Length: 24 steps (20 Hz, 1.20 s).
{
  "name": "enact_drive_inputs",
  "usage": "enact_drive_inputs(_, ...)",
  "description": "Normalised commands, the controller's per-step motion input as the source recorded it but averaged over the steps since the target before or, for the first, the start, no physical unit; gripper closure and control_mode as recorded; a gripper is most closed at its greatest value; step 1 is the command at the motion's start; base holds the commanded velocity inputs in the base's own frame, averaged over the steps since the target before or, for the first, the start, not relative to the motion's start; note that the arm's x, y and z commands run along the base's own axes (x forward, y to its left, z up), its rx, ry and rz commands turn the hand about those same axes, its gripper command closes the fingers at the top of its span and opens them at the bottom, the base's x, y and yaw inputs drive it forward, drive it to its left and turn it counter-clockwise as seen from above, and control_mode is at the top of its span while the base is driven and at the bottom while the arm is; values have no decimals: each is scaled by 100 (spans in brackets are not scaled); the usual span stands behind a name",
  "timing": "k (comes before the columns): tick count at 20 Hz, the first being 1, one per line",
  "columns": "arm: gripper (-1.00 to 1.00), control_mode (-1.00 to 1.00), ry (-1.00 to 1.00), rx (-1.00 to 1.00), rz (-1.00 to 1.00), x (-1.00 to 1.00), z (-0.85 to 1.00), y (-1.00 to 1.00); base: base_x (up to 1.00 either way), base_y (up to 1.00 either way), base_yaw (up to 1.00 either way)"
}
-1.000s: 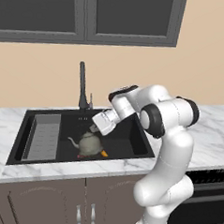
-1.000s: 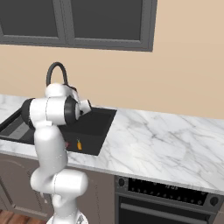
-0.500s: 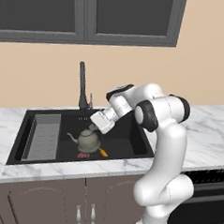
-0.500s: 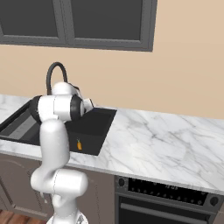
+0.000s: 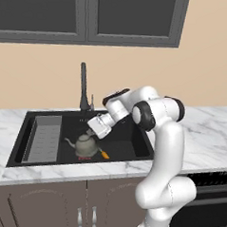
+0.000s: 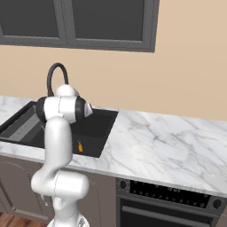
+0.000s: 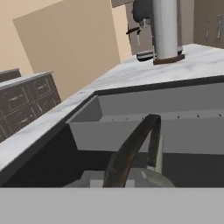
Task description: Open the cabinet, pick the kettle from the cabinet, and place it in the sink.
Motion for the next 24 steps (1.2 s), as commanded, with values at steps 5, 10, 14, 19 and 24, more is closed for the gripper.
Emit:
enact_drive_inputs(5, 100, -100, 0, 0, 0, 16, -32, 5, 0, 0, 0)
enact_drive_inputs(10, 100, -100, 0, -4, 0, 13, -35, 1, 0, 0, 0)
enact_drive_inputs(14, 100, -100, 0, -6, 0, 18, -33, 2, 0, 0, 0)
enact_drive_inputs(19, 100, -100, -2, -2, 0, 23, -27, 2, 0, 0, 0)
enact_drive_inputs(24, 100, -100, -3, 0, 0, 14, -29, 0, 0, 0, 0)
